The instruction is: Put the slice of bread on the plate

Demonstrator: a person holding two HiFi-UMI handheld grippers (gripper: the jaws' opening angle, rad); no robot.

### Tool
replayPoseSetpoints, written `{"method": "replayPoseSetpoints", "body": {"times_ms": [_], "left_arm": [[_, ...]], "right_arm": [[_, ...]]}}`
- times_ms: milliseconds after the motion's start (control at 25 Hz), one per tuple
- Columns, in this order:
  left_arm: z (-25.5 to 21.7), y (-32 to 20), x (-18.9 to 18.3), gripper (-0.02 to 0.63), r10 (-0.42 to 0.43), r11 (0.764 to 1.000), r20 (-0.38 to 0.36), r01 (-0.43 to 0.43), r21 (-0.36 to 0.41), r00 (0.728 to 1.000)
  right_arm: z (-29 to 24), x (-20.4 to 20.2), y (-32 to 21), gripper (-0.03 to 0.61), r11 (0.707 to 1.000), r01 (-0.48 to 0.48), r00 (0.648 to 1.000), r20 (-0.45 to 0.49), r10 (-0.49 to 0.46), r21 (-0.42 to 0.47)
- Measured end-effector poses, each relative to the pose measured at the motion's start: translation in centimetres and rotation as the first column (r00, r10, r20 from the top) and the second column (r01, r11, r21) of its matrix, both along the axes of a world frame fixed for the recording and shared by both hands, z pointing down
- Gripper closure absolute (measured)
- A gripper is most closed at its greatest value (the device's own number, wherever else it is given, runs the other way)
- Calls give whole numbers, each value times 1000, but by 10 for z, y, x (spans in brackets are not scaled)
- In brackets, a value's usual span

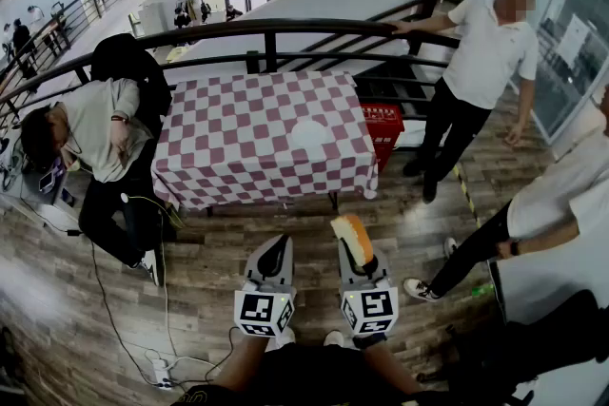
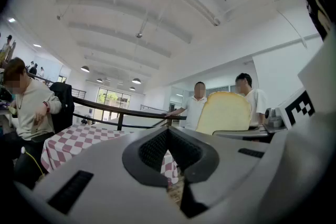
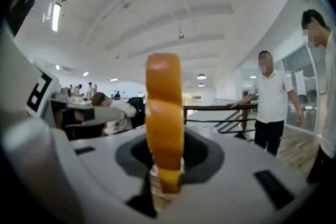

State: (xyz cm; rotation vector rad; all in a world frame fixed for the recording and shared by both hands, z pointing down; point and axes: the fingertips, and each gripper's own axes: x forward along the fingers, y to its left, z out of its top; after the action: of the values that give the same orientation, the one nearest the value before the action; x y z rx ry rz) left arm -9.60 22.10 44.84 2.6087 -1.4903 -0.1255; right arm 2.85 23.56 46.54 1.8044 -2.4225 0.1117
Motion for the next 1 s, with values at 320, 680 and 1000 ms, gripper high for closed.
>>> {"method": "replayPoseSetpoints", "body": {"times_ms": [320,680,1000], "left_arm": [[4,0,-37,594,-8,1000,30,7,5,1000],[26,0,-64,594,-6,999,26,7,-32,1000],[37,-30,-69,594,-21,999,26,22,-45,999]], "right_arm": [[0,-44,-9,482,1000,22,1000,-9,-22,4],[17,-84,-8,482,998,62,998,4,-62,-18],[24,-78,-49,482,998,56,998,38,-55,-21]]}}
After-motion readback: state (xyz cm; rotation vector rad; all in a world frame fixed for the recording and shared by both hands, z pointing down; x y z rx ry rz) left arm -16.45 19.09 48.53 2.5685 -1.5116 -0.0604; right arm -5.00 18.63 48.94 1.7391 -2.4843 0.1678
